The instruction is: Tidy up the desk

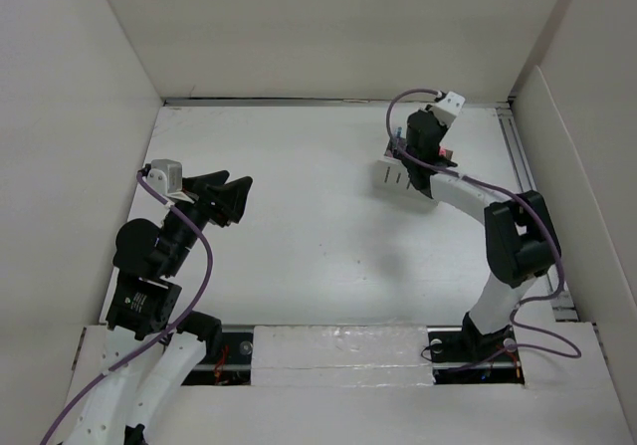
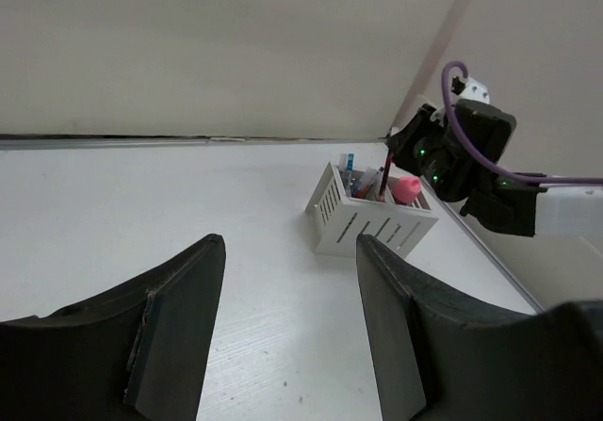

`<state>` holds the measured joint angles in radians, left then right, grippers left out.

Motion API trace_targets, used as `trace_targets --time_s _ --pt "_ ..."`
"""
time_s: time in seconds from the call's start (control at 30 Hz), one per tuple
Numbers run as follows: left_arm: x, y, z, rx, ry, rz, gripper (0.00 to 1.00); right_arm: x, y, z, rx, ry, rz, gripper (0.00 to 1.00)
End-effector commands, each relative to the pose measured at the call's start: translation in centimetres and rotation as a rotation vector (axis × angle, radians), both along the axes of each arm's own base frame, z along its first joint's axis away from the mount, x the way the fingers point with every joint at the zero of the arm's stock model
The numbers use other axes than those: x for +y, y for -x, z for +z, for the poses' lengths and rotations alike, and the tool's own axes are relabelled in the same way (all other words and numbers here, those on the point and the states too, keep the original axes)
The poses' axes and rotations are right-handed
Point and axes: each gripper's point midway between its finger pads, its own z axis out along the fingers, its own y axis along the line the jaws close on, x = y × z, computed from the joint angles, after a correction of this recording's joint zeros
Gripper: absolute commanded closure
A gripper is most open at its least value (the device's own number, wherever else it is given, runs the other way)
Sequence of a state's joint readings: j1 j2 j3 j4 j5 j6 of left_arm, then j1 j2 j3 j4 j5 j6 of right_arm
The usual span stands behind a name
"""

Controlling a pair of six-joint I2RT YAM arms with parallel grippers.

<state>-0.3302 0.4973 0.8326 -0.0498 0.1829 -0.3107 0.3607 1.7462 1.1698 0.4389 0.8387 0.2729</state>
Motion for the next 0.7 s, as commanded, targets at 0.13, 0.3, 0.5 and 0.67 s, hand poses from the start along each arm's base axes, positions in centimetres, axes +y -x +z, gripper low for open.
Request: trace_targets --time_s 0.13,0.3,0.5,0.67 --pt "-0.2 -0.3 1.0 -0.036 0.0 -0.003 0.46 1.6 -0.7 2.4 -0.079 0.106 -0.058 0.99" --pt "0.0 -0.3 1.0 -0.038 0.002 0.004 0.46 3.3 -0.4 1.2 -0.054 0.139 -0.06 0.98" --pt "-0.2 -0.5 0.8 -0.03 -0.001 0.001 0.47 5.9 1.7 0.2 -0.048 0.106 -0.019 0.68" --pt "-0.3 -0.6 0.6 -0.022 0.0 -0.006 0.47 7.8 3.3 2.3 -0.074 -0.006 0.078 0.42"
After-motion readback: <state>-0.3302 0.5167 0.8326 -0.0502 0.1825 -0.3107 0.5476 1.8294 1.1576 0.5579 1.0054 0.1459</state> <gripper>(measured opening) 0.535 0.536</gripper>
